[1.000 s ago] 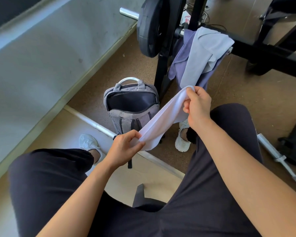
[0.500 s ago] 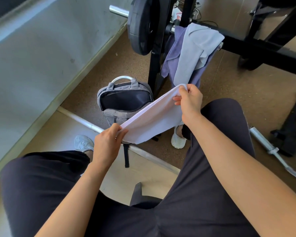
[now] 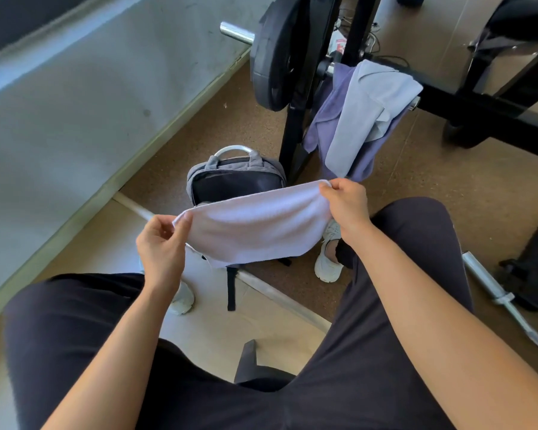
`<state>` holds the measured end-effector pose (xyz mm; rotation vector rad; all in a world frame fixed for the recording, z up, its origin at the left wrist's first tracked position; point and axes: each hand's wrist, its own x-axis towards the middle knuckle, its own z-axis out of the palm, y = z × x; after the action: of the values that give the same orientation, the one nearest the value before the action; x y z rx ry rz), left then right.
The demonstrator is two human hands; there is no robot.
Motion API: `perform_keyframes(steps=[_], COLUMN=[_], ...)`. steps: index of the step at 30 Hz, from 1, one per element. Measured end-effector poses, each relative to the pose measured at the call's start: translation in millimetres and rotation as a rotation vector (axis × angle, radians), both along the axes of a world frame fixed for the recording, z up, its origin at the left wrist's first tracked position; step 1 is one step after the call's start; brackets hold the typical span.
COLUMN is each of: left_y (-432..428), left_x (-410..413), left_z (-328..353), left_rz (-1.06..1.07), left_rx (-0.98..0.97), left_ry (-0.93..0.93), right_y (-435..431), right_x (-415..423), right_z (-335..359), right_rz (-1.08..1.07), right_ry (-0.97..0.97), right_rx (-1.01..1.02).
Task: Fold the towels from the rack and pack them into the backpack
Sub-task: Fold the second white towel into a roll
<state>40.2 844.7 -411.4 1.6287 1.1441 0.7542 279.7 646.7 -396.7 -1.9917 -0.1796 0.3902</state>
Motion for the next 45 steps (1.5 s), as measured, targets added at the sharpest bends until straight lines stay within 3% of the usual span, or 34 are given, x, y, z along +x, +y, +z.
perform_keyframes(steps=[6,13,20,26,31,36,41,45], left_y=[-8.8,-33.6,-50.5,-47.8,-51.3,-40.5,-37.4,-36.2], left_x=[4.9,9.7,14.0,11.9,14.4,12.3,10.8,8.8], left_z=[-3.5,5.8,8.9,6.8,5.8,-0.8,2.8,4.9], left_rz=[-0.035,-0.405,-0.58,-0.61,-0.544,-0.518,-0.617,-0.697], left_rx=[-0.156,-0.276,-0.324,-0.239,-0.107,-0.171,-0.198,-0.192], left_ry=[0.012,-0.064,-0.089,-0.045,-0.013,-0.096,-0.153,-0.167], right_y=[7.7,16.8,24.2,24.5,25.5,24.6,25.8,24.1], right_x=[-22.0,-61.5,-84.9,-85.5,-90.5,-86.5,-86.4,-88.8], right_z=[-0.4,4.3,3.2,5.0,6.4,7.5,11.9,7.7], right_rz=[0.072,0.381,0.678,0.607,0.742,0.711,0.872,0.954], right_ry=[0.057,0.163,0.082,0.423,0.33,-0.132,-0.177,-0.065], right_rx=[0.027,0.126,0.123,0.297,0.287,0.19,0.064,-0.059])
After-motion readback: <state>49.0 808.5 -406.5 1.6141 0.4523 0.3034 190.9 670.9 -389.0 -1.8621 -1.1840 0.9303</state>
